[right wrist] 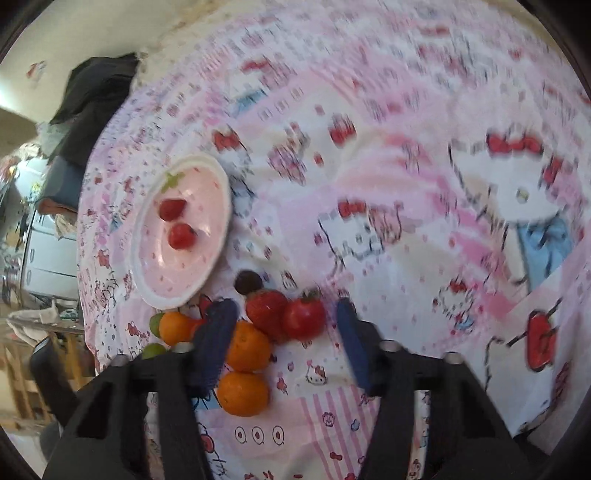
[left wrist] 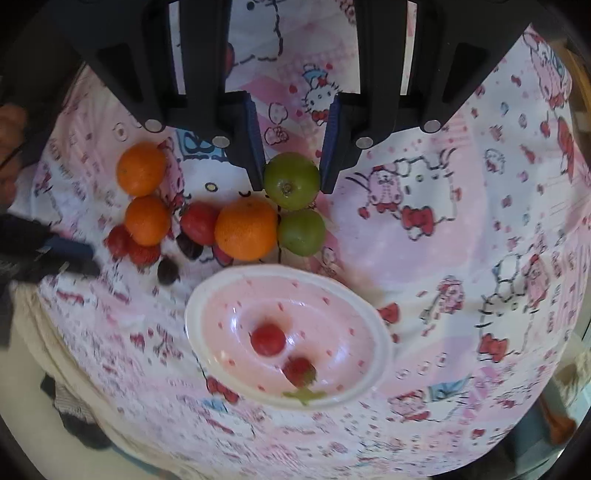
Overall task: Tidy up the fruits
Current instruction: 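Grasp the green lime with the left tool while the right tool grasps a tomato, then lower both fruits onto the plate and open both tools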
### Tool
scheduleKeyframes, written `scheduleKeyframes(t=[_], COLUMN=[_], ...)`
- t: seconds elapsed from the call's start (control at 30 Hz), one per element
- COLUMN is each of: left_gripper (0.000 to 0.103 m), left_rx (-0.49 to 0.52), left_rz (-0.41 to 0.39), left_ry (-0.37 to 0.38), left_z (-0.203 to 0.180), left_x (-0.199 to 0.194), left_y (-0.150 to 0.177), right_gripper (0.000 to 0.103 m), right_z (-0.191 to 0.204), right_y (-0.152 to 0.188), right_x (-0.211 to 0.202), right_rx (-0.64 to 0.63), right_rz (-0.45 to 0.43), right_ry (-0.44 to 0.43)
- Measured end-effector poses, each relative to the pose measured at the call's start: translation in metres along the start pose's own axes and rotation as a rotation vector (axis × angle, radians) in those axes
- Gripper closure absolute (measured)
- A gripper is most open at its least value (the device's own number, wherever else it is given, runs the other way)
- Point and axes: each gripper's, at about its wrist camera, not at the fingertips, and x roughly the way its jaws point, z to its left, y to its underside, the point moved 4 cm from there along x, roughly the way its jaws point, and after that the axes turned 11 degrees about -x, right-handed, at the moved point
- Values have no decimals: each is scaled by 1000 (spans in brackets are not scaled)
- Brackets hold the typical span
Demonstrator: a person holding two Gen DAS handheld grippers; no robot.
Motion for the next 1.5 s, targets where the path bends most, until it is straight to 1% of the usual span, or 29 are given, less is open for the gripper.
scheduleKeyframes(t=[0.13,0.3,0.4,0.5,0.57,0.7,0.8,0.87,1.1,1.2,1.27,1.4,1.5], left_gripper=[77,77,77,77,77,77,77,77,77,77,77,77,77], left_rx=[-27,-43,-40,-41,-39,-49,-74,-91,-153,-186,-179,-140,-92], left_rz=[-52,-82,-93,-98,-105,-123,-152,-186,-296,-296,-306,-342,-358], left_ry=[-12,-18,-24,-21,-23,-29,-22,-24,-80,-68,-75,-84,-91], left_z=[7,13,14,14,15,17,24,30,49,55,54,46,36], left_x=[-15,-21,-24,-24,-27,-31,-40,-51,-78,-81,-85,-93,-96], left_y=[-8,-14,-15,-17,-18,-21,-22,-26,-42,-52,-62,-84,-102], right_gripper=[63,64,72,73,73,73,73,73,73,73,73,73,73], right_z=[-6,-6,-9,-10,-8,-5,5,15,59,74,85,98,102], right_y=[0,7,10,9,9,4,0,-1,-14,-26,-37,-52,-61], right_x=[10,31,36,32,26,8,-7,-16,-31,-35,-38,-42,-40], right_rx=[49,91,103,103,77,70,48,19,-113,-150,-195,-243,-271], right_rz=[19,81,90,76,53,-16,-78,-119,-214,-245,-264,-291,-298], right_ry=[15,11,10,-6,18,-1,-57,-94,-192,-221,-231,-228,-216])
